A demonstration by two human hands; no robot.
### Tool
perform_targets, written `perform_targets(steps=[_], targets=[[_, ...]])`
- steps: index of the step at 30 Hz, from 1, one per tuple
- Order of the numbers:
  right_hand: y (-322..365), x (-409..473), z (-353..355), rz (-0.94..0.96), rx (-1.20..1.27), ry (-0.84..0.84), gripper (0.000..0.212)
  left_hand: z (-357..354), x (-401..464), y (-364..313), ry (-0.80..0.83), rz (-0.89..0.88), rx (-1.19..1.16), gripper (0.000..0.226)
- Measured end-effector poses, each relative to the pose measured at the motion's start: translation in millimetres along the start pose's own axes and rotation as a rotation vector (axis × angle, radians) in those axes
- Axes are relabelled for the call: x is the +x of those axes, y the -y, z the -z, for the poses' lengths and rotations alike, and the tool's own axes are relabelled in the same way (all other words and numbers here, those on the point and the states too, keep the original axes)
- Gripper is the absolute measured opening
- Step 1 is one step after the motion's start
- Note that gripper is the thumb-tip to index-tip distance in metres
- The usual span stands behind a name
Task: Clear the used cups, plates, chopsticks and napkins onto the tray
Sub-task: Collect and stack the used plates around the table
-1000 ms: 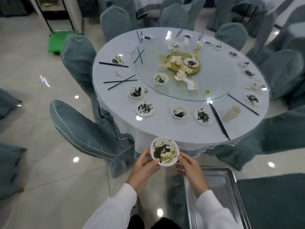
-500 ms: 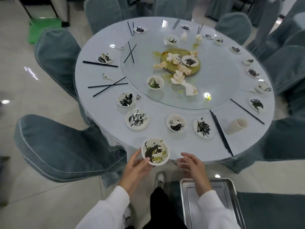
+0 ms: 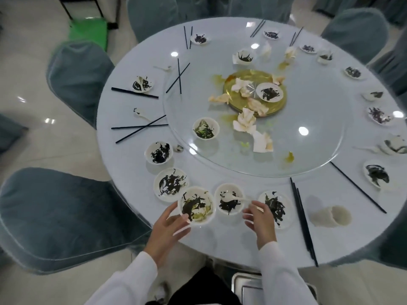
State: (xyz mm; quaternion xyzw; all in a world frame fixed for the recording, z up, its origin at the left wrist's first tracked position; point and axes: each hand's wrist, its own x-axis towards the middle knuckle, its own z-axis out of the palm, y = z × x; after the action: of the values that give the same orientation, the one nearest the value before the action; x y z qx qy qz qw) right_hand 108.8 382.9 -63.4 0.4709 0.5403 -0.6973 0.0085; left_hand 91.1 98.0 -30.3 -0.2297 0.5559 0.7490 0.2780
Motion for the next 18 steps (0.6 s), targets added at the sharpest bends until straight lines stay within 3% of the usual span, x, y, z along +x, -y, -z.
perform_targets(steps=[3,7,18], targets=[[2.5,19.2,-1.2,-0.021,-0.005,-0.015,0.024,-10.2,7.1,-4.4,-0.009,0.0,0.034,0.069],[2.2,36.3,-1.8,-0.058,-0.039,0.005,0.028,-23.6,9.7,-13.7,-0.034,-0.023,0.057,0.058],[1.3,57.8,-8.0,-0.061,-0.104,-0.021,0.017,-31.5,11.7,-23.7,-0.075,-0.046,0.077,0.054]])
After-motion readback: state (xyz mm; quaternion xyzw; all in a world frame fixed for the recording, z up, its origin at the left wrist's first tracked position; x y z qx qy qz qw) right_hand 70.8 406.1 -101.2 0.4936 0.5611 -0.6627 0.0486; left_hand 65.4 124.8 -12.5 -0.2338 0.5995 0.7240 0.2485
